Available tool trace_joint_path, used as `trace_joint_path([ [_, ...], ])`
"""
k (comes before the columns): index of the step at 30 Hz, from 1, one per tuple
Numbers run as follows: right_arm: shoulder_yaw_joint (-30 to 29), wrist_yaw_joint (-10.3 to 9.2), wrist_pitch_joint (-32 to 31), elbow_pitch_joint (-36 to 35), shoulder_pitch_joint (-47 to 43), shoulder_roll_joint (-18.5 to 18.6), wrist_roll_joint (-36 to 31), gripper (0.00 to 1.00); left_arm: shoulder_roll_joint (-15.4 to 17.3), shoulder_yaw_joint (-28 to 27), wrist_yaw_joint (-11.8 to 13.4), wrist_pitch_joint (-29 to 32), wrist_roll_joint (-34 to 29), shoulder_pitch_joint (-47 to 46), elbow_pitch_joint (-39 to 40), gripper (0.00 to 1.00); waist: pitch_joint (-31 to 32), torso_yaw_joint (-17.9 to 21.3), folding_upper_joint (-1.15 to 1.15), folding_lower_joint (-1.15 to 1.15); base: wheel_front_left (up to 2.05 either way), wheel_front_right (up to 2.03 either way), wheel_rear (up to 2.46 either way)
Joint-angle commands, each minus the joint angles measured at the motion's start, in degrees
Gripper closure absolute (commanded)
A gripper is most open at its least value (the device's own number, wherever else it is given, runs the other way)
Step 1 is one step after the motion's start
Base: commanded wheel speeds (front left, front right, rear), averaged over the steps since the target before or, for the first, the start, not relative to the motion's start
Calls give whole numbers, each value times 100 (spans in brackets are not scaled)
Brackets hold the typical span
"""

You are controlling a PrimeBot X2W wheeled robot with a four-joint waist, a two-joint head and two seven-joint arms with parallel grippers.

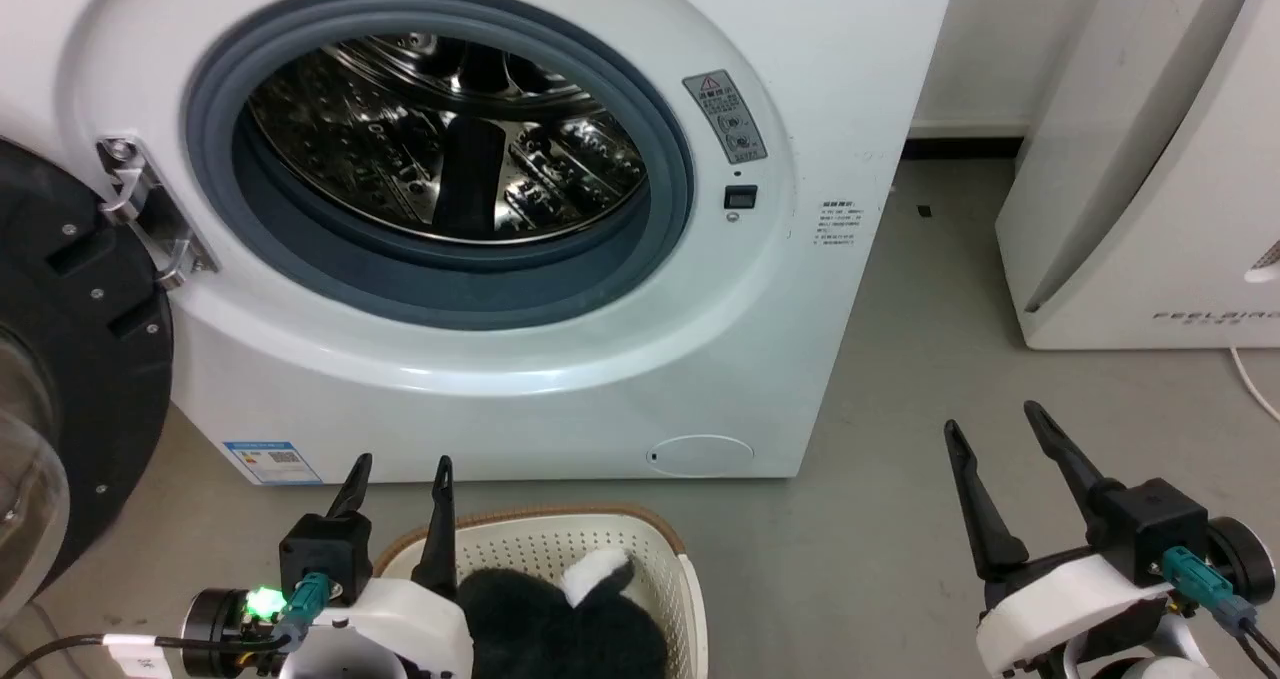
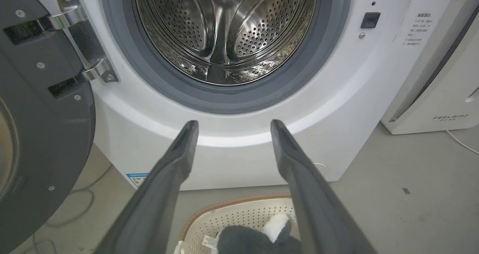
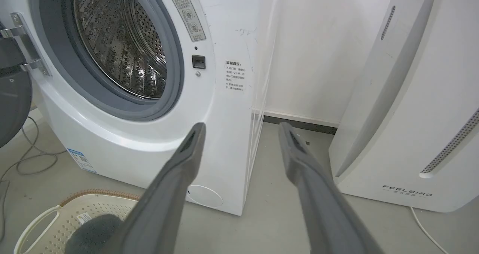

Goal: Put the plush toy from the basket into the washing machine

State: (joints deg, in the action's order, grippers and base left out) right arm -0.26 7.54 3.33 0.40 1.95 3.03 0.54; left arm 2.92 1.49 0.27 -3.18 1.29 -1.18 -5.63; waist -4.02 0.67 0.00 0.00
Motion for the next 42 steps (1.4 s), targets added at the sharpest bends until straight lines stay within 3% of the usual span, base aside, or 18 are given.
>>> trace_joint_path([
  [1, 15, -1, 55, -12, 110, -4, -25, 0, 20, 27, -39, -63, 39, -116, -85, 0, -68, 21, 0, 0, 0, 0, 0],
  [42, 72, -3, 544, -419, 742, -9, 79, 0, 369, 610, -384, -555, 143, -2130, -3219, 0, -1918, 332, 0, 0, 0, 0, 0],
])
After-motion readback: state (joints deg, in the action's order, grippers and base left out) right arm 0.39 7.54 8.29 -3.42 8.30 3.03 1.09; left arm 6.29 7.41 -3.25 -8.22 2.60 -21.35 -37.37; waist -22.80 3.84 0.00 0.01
